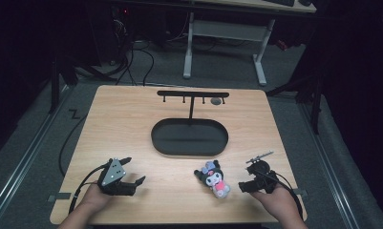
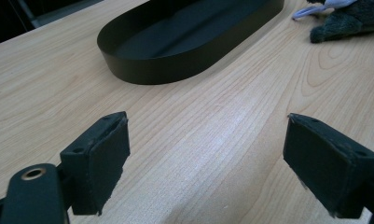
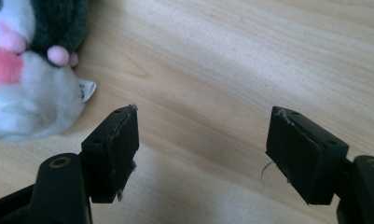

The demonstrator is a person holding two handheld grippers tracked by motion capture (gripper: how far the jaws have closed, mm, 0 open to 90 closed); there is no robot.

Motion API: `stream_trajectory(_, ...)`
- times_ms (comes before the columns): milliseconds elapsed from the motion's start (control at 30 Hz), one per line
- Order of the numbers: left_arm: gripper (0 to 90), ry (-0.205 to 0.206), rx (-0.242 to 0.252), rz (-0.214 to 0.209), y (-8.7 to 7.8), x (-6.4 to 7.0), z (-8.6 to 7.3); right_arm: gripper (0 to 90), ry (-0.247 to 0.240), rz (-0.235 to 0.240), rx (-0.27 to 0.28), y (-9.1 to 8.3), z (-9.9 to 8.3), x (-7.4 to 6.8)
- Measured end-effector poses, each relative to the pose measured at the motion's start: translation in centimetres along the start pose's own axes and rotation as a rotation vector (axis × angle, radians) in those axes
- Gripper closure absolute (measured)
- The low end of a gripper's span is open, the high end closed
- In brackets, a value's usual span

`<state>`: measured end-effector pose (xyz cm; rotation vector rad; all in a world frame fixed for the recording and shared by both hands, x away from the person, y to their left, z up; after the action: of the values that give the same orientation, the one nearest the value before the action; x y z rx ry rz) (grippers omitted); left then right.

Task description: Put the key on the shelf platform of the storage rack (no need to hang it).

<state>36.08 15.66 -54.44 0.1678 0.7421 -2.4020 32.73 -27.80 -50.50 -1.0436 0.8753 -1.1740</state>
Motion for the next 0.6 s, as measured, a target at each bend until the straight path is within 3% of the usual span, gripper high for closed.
stream_trajectory(333, 15.4, 0.003, -0.005, 0.0, 0.0, 0.0, 0.0, 22.9, -0.046, -0.004, -0.055, -0.8, 0.4, -1.0)
stream_trajectory(600, 15.4, 0.006, -0.006, 0.0, 0.1, 0.1, 0.0, 15.8, -0.082, 0.01, -0.028, -2.3, 1.1, -2.3)
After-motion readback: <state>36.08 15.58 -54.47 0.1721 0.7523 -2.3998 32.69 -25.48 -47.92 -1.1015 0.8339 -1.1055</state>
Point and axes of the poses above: each handheld gripper's, and its own axes: y roughly forward along the jaws, z roughly out of its top, x roughly to its right, the point moved 4 cm from there along y, roughly forward along the jaws, and after that the axes turned 10 degrees about y, right-handed, at the moved point
